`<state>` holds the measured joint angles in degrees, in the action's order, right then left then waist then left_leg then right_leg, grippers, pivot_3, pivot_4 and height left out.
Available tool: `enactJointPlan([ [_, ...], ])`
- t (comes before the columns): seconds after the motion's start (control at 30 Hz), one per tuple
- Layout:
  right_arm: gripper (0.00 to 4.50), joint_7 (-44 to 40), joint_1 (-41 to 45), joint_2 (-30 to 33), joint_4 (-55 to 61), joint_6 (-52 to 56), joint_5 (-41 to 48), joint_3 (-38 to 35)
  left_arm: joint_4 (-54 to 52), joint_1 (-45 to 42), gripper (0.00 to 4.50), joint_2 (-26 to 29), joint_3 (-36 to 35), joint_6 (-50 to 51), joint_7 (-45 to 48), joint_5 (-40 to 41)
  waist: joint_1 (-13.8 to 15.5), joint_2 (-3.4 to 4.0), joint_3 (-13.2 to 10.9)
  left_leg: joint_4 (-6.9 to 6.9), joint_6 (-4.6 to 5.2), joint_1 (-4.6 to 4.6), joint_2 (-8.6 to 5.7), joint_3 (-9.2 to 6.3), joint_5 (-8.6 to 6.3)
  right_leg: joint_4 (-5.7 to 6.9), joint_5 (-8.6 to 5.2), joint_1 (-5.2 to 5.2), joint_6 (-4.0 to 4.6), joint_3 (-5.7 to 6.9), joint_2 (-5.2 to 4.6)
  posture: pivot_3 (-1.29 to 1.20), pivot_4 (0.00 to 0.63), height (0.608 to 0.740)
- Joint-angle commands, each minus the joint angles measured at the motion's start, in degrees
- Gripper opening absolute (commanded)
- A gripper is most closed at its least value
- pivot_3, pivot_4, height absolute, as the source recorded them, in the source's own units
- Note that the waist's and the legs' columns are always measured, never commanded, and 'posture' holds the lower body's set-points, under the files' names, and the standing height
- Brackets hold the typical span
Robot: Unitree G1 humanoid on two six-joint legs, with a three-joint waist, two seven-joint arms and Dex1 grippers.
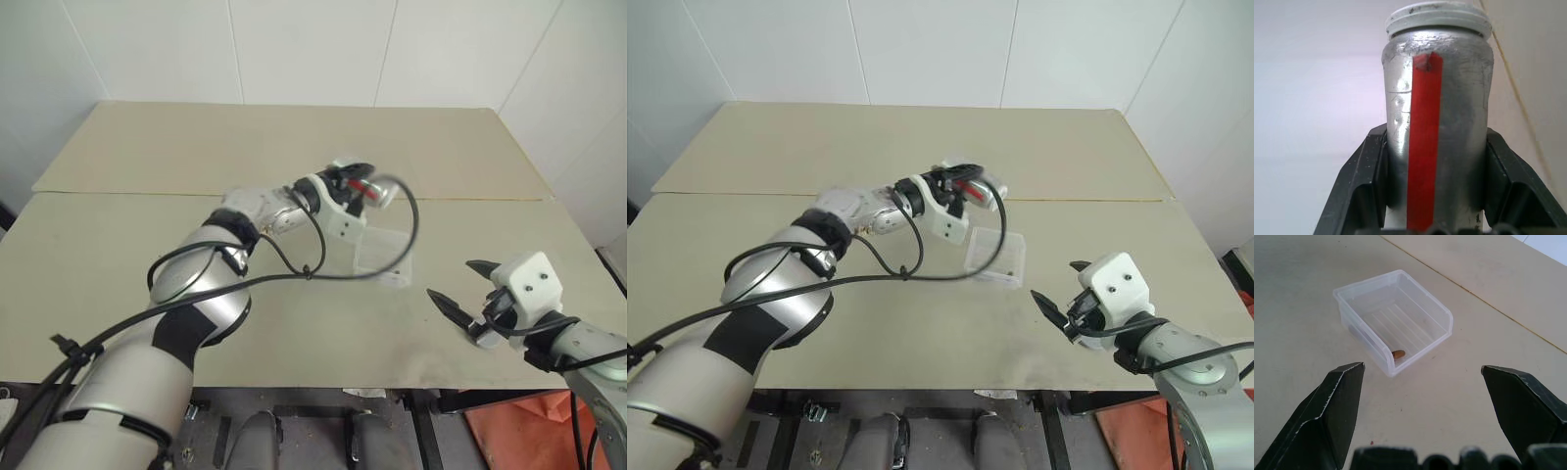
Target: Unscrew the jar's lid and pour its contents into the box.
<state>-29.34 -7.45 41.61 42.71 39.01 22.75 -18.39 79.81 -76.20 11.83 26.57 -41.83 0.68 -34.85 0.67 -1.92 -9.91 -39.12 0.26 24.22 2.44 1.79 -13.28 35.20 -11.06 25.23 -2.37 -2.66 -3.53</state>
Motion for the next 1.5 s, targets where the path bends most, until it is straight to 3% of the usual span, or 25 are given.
enactJointPlan([
  [0.03, 4.44, -0.28, 1.44, 0.06, 0.38, -1.11, 0.15, -0.36, -4.31, 2.97, 2.09, -2.30, -21.38, 7.02, 22.65, 26.26, -0.02, 0.00, 0.00, -0.07, 0.00, 0.01, 0.00, 0.00, 0.00, 0.04, 0.00, 0.00, 0.00, 0.01, 0.00, 0.00, 0.150, 0.740],
  [0.13, 4.44, -1.15, 2.19, 0.41, -0.49, -1.75, -0.32, 0.73, -12.29, 7.88, 2.09, -4.84, -35.48, 17.38, 38.29, 45.26, -0.18, 0.01, 0.01, -0.22, 0.01, -0.05, 0.01, -0.01, 0.00, 0.20, 0.01, -0.09, 0.00, 0.01, 0.00, 0.00, 0.150, 0.740],
  [0.27, 4.44, -1.54, 4.62, 0.47, -2.37, -2.10, -0.91, 3.01, -26.88, 18.89, 2.09, -6.94, -38.62, 23.05, 41.42, 52.26, -0.38, 0.05, 0.03, -0.44, 0.01, -0.16, 0.00, -0.06, 0.00, 0.52, 0.00, -0.17, 0.00, -0.02, 0.02, 0.00, 0.150, 0.740],
  [0.37, 4.44, -1.94, 5.95, 0.66, -3.68, -2.51, -1.65, 4.64, -35.42, 26.55, 2.09, -7.66, -36.61, 25.95, 39.10, 51.14, -0.72, 0.05, 0.03, -0.58, 0.01, -0.42, 0.01, -0.06, 0.00, 0.65, -0.01, -0.41, -0.01, -0.08, 0.03, 0.00, 0.150, 0.740],
  [0.53, 4.44, -1.54, 8.62, -0.17, -5.63, -2.70, -2.63, 7.18, -40.86, 35.57, 2.09, -8.66, -33.70, 23.66, 34.04, 47.18, -0.79, 0.04, 0.03, -0.66, 0.04, -1.04, 0.03, -0.06, 0.02, 0.63, -0.17, -1.01, -0.37, -0.08, 0.06, 0.00, 0.150, 0.740],
  [1.03, 4.44, -1.66, 7.88, 0.07, -4.98, -2.80, -4.59, 8.29, -32.91, 42.80, 2.09, -8.43, -30.32, 13.75, 33.06, 42.79, -0.79, 0.05, 0.06, -0.63, 0.15, -1.04, 0.06, -0.06, 0.10, 0.60, -0.11, -0.98, -0.30, -0.08, 0.09, 0.00, 0.150, 0.740],
  [1.27, 4.50, -1.83, 7.86, 0.01, -5.34, -3.17, -5.46, 8.65, -33.20, 43.87, 4.31, -8.63, -30.42, 11.98, 33.43, 43.78, -1.29, 0.29, 0.35, -0.61, 0.15, -1.07, 0.08, -0.06, 0.10, 0.61, -0.12, -0.98, -0.29, -0.08, 0.10, 0.00, 0.150, 0.740],
  [1.5, 4.50, -2.36, 8.57, -0.04, -6.44, -3.92, -6.34, 9.28, -39.76, 47.51, 4.45, -9.14, -30.15, 13.17, 30.19, 43.60, -1.57, 0.38, 0.43, -0.57, 0.15, -1.06, 0.08, -0.05, 0.09, 0.56, -0.13, -0.98, -0.32, -0.09, 0.10, 0.00, 0.150, 0.740],
])
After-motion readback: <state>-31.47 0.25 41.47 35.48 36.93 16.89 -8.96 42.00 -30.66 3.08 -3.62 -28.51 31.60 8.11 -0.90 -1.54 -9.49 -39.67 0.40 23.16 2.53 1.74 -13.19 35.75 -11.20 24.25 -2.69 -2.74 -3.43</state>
